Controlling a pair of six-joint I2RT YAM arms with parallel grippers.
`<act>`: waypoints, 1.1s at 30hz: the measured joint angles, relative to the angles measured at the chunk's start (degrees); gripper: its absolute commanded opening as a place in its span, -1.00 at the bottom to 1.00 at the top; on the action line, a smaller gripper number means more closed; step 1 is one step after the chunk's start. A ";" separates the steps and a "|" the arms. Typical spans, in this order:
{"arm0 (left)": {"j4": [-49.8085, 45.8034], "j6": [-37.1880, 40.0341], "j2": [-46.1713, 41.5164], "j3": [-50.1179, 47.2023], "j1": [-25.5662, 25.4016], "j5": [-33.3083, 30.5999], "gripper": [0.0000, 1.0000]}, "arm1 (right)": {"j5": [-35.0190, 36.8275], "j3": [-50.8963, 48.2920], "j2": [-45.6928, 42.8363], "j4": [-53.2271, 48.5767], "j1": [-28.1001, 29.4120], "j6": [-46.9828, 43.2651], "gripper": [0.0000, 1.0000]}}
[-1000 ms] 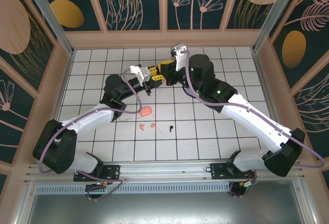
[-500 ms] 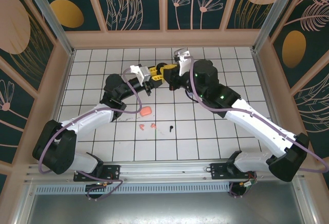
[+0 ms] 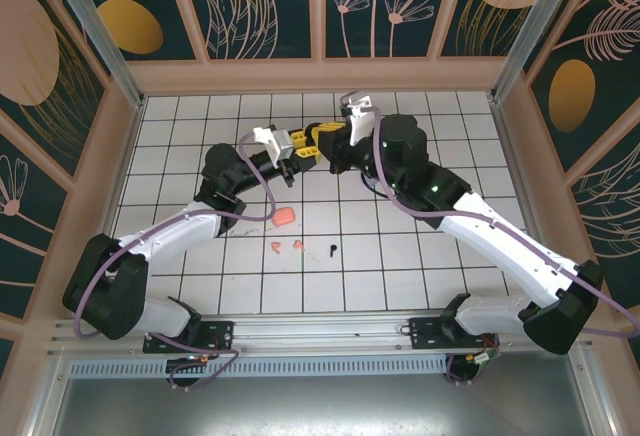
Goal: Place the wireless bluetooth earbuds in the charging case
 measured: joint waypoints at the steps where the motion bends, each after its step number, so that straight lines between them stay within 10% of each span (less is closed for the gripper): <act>1: 0.02 0.22 -0.02 0.00 0.00 0.02 -1.00 | 0.00 0.35 -0.11 0.07 0.00 0.02 -0.88; 33: -5.44 12.37 -1.42 1.62 -0.20 0.66 -1.00 | -4.76 -8.79 -3.93 13.07 -0.94 0.00 -0.90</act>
